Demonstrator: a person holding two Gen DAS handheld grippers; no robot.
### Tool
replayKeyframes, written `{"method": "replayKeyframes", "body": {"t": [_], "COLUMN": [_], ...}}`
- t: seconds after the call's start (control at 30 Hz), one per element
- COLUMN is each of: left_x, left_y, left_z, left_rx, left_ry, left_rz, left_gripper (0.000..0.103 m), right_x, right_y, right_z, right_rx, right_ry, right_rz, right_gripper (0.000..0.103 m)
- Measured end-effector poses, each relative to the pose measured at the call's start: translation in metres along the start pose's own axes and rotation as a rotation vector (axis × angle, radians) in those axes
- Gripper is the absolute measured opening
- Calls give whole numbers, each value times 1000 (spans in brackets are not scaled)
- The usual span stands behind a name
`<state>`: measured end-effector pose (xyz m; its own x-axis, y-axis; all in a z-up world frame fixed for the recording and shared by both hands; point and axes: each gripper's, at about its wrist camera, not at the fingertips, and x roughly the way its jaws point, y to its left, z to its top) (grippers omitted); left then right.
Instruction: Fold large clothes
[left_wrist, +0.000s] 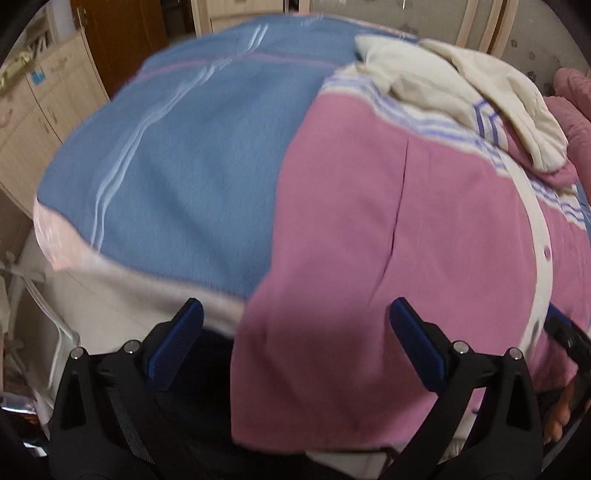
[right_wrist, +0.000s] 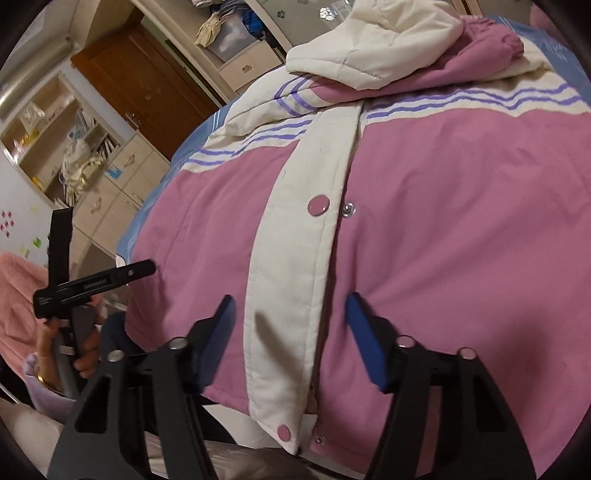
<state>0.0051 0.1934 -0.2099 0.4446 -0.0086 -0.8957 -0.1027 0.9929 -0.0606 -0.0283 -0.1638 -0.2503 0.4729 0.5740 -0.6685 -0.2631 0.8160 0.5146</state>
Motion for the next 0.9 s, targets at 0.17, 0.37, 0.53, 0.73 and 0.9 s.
{"method": "replayKeyframes", "body": {"t": [0.17,0.37,0.53,0.73,0.9], "left_x": [21,20,31,34,24], "left_y": [-5,-25,-32,-32,-18], "left_z": [-29,-33,-26,-23,-13], "left_rx": [20,113,107,104,59], "left_ry": [133,137,169,155,191], "left_rz": [-149,-178,-188,-192,-319], "left_gripper": [92,83,96,72,22], "right_x": [-52,-133,-120,-85,-106], "right_y": [-37,-115,-145,-129,-115], "right_z": [-1,-22,-41,-46,-39], "right_rx": [40,222,301,225,168], "right_ry": [-74,-123,12,98,95], "right_rz": [-147,-510,-480,-401,-207], "right_gripper": [57,86,87,82,10]}}
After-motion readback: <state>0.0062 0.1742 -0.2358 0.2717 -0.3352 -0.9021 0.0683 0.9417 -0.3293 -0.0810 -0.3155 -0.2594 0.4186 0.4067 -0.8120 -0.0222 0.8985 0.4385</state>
